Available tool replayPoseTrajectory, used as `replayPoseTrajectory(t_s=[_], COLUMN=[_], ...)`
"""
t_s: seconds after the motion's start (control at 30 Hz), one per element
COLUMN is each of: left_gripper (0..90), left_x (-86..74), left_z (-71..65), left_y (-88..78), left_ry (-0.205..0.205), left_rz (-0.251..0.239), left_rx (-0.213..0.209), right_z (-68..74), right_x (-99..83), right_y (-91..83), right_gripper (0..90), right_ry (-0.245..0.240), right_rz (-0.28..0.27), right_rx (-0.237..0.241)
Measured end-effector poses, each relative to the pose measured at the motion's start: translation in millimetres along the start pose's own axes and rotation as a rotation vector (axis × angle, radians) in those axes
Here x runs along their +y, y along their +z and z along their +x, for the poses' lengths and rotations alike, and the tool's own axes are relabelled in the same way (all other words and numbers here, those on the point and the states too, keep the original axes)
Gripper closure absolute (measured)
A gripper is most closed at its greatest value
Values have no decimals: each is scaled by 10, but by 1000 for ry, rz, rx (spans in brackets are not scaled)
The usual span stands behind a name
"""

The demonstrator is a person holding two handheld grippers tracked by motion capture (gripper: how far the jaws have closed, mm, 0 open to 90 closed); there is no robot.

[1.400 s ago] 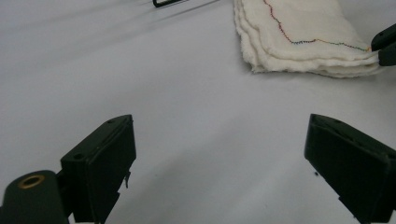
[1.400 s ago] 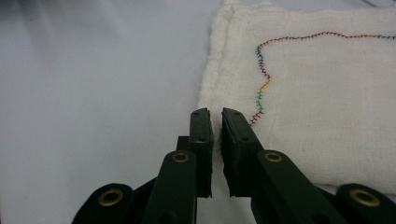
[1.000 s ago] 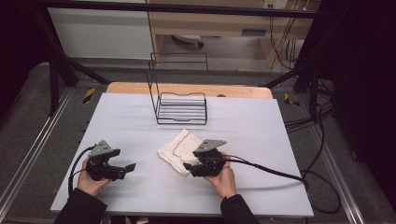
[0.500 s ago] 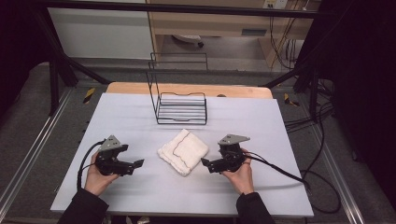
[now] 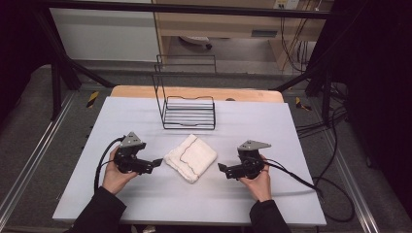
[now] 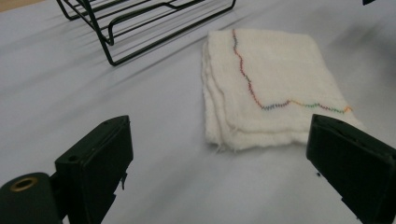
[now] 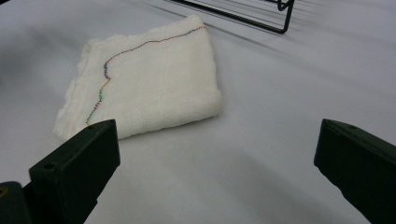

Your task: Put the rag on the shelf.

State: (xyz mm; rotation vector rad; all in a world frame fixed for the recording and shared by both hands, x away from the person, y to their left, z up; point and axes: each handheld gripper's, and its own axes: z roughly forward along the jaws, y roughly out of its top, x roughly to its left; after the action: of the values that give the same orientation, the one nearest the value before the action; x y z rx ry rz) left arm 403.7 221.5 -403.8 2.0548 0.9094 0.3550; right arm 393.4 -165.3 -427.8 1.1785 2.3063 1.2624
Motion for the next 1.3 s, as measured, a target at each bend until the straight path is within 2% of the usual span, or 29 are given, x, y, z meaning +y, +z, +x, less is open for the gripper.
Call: replayPoseTrajectory(t_s=[0.37, 0.5, 0.77, 0.93, 1.07, 1.27, 1.3], left_gripper=[87, 92, 135, 198, 255, 321, 356], left_x=[354, 449, 553, 582, 638, 665, 660], left_z=[-52, -59, -52, -72, -90, -83, -72], left_y=[289, 393, 640, 809, 950, 1147, 1175], left_ry=[6, 10, -13, -41, -43, -60, -67], left_rz=[-2, 11, 43, 63, 79, 107, 111], left_rx=[-2, 5, 24, 29, 46, 40, 37], right_z=[12, 17, 18, 18, 22, 29, 29], right_x=[-17, -24, -25, -28, -29, -33, -31], right_y=[1, 6, 8, 10, 16, 20, 16], right_gripper=[6, 6, 6, 6, 6, 6, 6], right_ry=[-4, -6, -8, -11, -5, 1, 4], right_rz=[9, 9, 10, 10, 13, 13, 11], right_rx=[2, 2, 6, 6, 6, 9, 11])
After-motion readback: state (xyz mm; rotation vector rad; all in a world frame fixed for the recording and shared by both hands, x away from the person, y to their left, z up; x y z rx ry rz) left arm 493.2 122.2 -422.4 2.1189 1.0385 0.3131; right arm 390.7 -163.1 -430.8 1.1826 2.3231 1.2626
